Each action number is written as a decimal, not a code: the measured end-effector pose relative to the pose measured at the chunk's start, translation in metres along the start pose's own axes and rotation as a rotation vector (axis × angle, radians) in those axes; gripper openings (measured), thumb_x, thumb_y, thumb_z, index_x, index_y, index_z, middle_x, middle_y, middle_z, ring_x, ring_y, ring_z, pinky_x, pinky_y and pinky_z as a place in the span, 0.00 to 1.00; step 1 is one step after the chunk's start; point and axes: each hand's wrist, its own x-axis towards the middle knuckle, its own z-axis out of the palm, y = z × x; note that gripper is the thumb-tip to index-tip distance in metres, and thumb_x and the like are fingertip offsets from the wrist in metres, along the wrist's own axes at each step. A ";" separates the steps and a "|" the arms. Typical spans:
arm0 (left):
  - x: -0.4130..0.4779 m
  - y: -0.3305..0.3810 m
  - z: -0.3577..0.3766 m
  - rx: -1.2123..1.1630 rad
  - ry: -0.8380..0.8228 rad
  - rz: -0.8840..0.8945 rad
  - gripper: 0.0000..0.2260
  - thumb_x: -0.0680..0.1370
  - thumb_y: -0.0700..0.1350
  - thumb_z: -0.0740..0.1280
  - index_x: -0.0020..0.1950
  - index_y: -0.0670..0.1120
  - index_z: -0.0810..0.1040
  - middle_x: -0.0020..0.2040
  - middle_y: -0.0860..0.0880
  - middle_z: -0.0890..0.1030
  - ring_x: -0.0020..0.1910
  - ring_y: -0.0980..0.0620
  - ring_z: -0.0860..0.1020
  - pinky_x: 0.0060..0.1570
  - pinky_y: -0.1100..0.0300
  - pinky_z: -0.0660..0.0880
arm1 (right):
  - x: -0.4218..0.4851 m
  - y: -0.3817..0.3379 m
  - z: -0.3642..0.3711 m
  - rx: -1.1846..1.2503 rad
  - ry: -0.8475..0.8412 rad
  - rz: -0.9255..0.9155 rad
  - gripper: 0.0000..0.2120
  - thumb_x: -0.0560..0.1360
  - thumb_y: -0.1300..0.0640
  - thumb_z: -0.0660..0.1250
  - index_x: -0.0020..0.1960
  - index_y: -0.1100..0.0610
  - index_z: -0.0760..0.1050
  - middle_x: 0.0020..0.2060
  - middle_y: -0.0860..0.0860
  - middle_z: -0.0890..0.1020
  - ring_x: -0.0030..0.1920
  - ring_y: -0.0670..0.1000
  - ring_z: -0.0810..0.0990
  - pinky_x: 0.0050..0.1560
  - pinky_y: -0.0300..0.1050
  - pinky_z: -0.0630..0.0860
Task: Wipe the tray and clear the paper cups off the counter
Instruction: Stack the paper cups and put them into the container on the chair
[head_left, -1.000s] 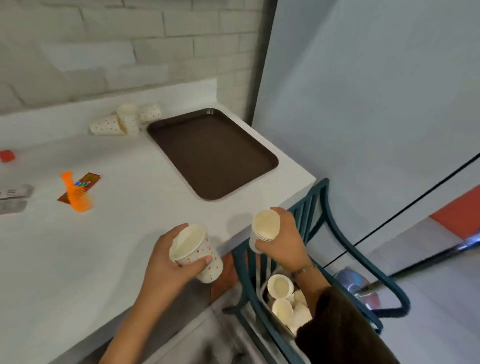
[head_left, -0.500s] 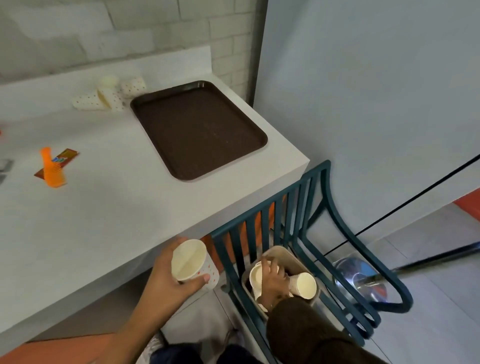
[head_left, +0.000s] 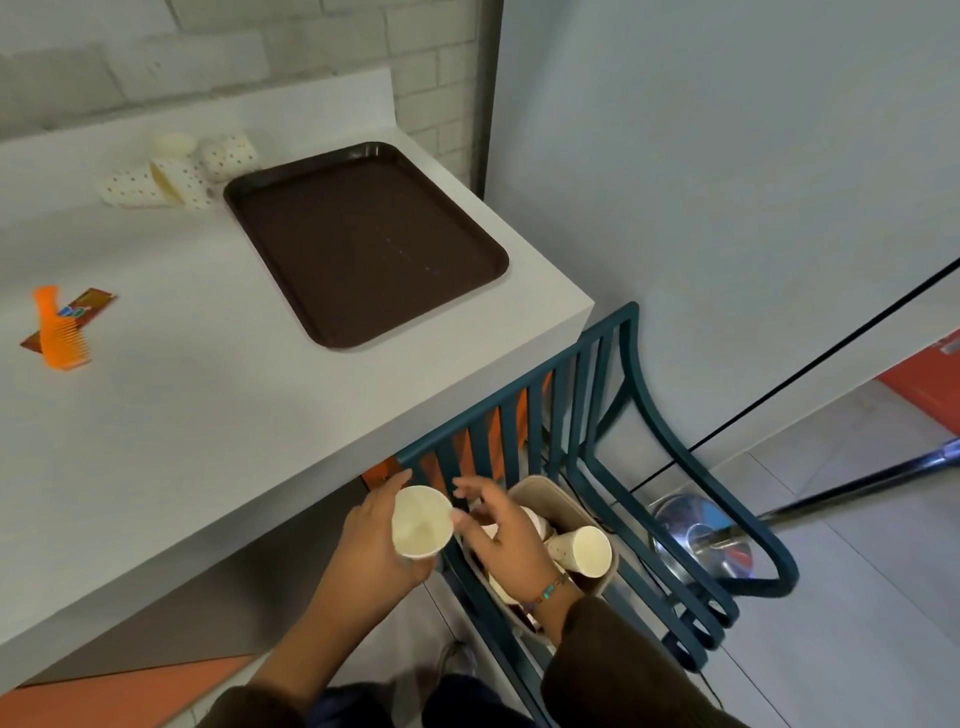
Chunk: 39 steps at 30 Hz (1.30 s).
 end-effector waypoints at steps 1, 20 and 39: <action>0.002 0.002 0.006 0.016 -0.019 0.027 0.44 0.64 0.50 0.78 0.74 0.51 0.57 0.66 0.51 0.70 0.65 0.49 0.68 0.63 0.52 0.70 | -0.005 -0.010 -0.001 -0.009 -0.050 -0.051 0.25 0.71 0.42 0.67 0.65 0.37 0.65 0.60 0.37 0.73 0.59 0.34 0.72 0.56 0.28 0.71; 0.005 0.009 0.028 0.073 -0.156 0.236 0.24 0.74 0.46 0.69 0.69 0.58 0.67 0.63 0.59 0.72 0.63 0.60 0.68 0.63 0.65 0.62 | -0.021 0.112 -0.078 -0.644 0.339 0.645 0.39 0.67 0.54 0.74 0.71 0.55 0.56 0.67 0.59 0.65 0.65 0.61 0.68 0.62 0.55 0.72; -0.034 -0.032 -0.099 -0.112 0.231 0.023 0.15 0.76 0.40 0.67 0.50 0.63 0.76 0.52 0.63 0.79 0.50 0.65 0.78 0.54 0.70 0.72 | 0.029 -0.069 0.030 -0.417 0.120 -0.183 0.17 0.75 0.49 0.66 0.62 0.49 0.72 0.53 0.46 0.80 0.53 0.47 0.78 0.54 0.41 0.74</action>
